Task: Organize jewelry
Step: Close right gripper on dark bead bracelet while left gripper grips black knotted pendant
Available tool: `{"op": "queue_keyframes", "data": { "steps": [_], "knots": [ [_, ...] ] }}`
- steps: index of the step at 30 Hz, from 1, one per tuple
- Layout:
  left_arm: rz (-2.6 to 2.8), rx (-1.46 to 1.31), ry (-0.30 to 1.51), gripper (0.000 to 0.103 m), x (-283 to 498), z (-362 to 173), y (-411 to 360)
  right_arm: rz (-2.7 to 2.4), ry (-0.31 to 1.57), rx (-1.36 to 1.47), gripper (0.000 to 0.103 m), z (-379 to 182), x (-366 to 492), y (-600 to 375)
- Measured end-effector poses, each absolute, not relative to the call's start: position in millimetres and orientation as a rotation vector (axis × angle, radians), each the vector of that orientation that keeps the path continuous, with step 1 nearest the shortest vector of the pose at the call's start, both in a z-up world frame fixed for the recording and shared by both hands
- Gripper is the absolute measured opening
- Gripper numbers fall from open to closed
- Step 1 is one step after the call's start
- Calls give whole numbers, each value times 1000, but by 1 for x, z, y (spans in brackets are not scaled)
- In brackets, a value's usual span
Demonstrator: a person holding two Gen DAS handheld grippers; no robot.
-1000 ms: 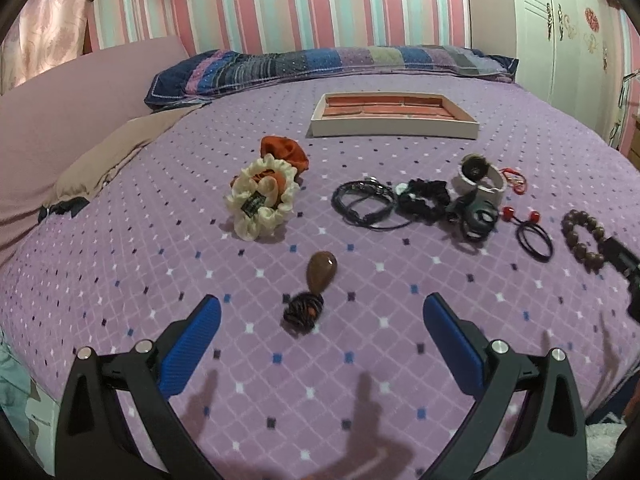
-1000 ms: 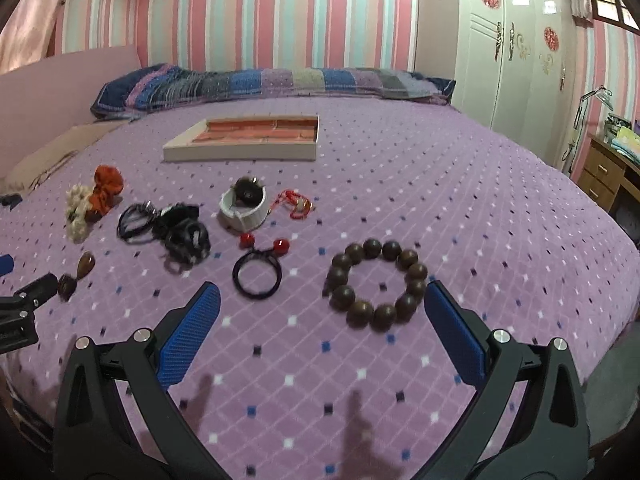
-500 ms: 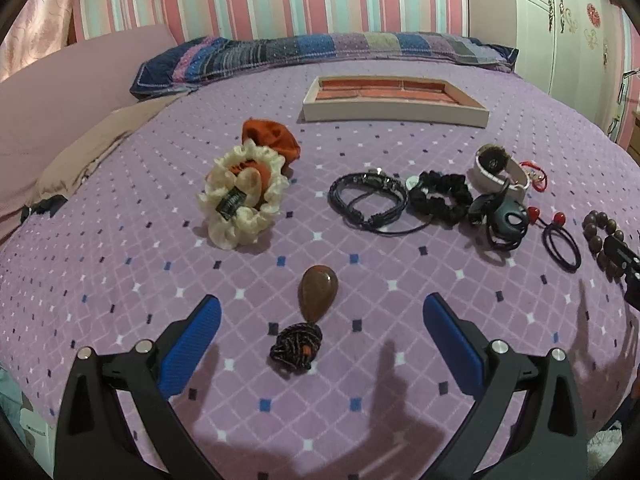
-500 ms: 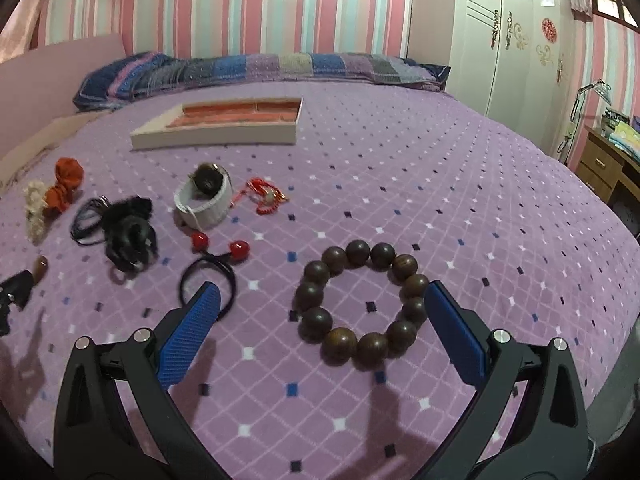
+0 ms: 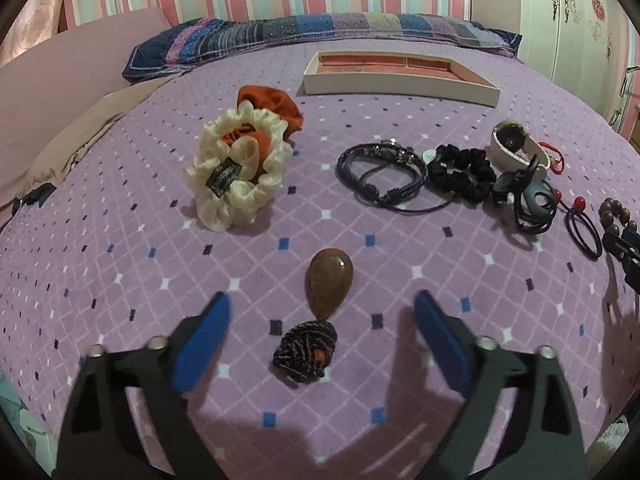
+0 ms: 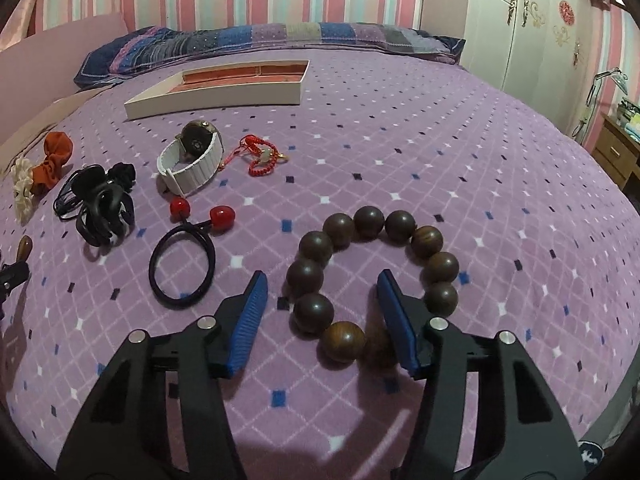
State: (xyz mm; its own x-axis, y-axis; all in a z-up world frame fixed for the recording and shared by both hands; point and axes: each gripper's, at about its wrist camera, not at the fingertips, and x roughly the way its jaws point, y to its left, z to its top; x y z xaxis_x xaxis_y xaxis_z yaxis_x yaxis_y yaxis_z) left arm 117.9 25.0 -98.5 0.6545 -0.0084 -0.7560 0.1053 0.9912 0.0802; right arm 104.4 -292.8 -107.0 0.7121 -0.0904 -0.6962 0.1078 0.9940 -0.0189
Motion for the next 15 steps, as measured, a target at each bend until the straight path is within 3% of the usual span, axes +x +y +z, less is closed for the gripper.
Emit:
{"op": "queue_keyframes", "data": {
  "steps": [15],
  "knots": [
    [-83, 98, 895, 66, 117, -100, 43, -87, 776, 33, 50, -111, 116, -298]
  ]
}}
